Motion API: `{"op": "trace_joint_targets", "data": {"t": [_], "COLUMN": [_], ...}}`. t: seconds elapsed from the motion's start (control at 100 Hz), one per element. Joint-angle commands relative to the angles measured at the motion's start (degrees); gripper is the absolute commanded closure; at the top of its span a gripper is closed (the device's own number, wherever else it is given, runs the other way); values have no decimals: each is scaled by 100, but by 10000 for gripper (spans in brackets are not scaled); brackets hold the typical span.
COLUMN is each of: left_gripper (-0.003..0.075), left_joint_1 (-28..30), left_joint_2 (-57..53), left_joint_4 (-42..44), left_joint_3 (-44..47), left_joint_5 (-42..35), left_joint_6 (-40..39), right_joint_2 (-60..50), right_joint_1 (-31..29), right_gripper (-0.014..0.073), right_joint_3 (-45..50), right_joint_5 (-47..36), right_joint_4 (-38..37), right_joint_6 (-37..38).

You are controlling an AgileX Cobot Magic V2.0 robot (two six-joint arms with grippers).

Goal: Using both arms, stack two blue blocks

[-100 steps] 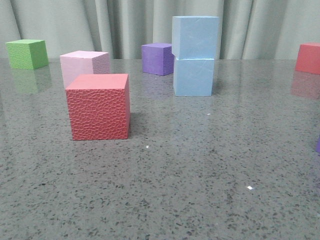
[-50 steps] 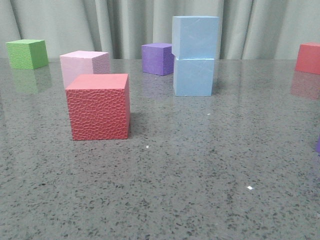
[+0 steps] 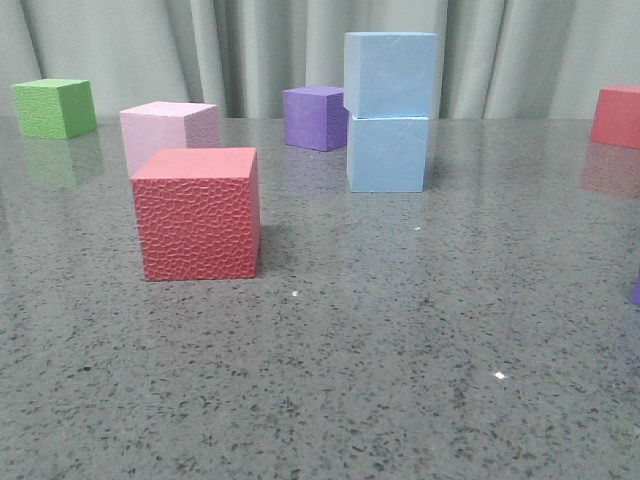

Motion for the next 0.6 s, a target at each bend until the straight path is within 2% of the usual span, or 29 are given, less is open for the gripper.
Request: {"op": "trace_joint_targets", "data": {"t": [0.0, 0.36, 0.59], "left_gripper": [739, 739, 739], "left_joint_1": [14, -14, 0], "left_joint_2": [15, 15, -517], "left_joint_4": [-26, 32, 45], "left_joint_3": [-133, -108, 766], "left_joint_5": [-432, -631, -2068], "left_joint_6": [-71, -71, -71], "right_joint_2": [4, 4, 4], "right_joint_1": [-39, -39, -39], "right_gripper": [716, 716, 716], "right_joint_3": [-150, -150, -150], "right_joint_5": [-378, -378, -378], "right_joint_4": [-82, -82, -82], "right_joint_6": [-39, -39, -39]}}
